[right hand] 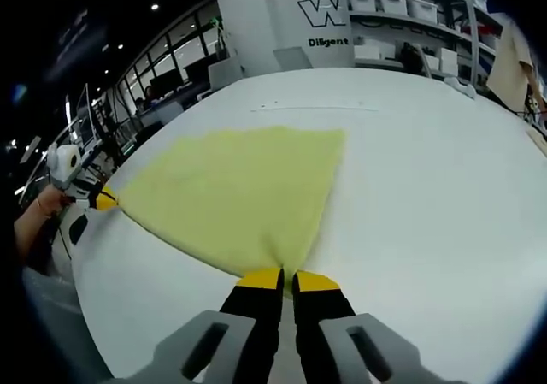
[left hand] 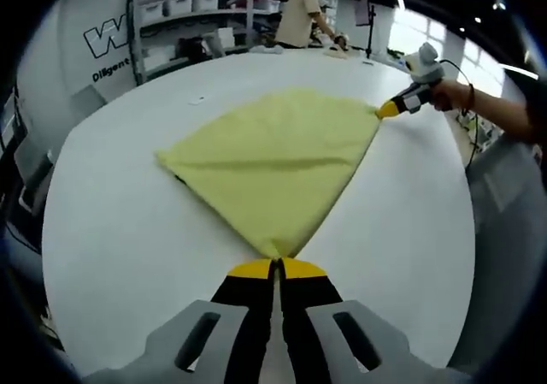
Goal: Fold the garment on the visible template until the final outline fits inside the template.
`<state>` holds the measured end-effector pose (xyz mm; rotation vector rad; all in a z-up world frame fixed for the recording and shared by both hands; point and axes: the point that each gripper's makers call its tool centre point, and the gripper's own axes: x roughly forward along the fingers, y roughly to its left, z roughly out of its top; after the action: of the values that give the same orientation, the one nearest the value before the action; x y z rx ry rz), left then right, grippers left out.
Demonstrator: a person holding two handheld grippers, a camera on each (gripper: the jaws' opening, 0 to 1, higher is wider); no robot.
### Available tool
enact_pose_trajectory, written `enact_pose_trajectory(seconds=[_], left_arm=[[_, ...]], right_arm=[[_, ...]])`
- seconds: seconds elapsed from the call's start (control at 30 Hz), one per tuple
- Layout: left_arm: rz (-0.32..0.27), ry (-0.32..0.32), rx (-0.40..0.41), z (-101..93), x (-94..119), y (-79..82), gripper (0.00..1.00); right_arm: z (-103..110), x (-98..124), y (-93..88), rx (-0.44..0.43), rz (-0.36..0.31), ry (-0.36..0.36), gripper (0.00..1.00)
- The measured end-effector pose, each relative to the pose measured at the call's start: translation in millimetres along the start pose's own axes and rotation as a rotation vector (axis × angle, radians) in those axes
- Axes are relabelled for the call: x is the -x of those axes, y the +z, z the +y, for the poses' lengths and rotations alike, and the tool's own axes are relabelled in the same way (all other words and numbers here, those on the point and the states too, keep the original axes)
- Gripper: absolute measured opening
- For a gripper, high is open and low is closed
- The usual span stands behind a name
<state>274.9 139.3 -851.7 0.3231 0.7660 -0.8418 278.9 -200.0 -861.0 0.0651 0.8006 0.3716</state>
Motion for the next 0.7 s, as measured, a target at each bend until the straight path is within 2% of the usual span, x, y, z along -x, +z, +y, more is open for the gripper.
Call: enact_pose_trajectory(seconds=[0.33, 0.7], left_arm=[[-0.032, 0.019, 0.013, 1.3, 5.8, 1.7, 0.0], [-0.03, -0.003, -0.004, -1.9, 7.9, 0.1, 0.0]], right_arm=[[1.5, -0.2, -1.5, -0.003, 0.005, 0.002, 0.0], [2.8, 0.8, -3.1, -0.009, 0.011, 0.009, 0.0]])
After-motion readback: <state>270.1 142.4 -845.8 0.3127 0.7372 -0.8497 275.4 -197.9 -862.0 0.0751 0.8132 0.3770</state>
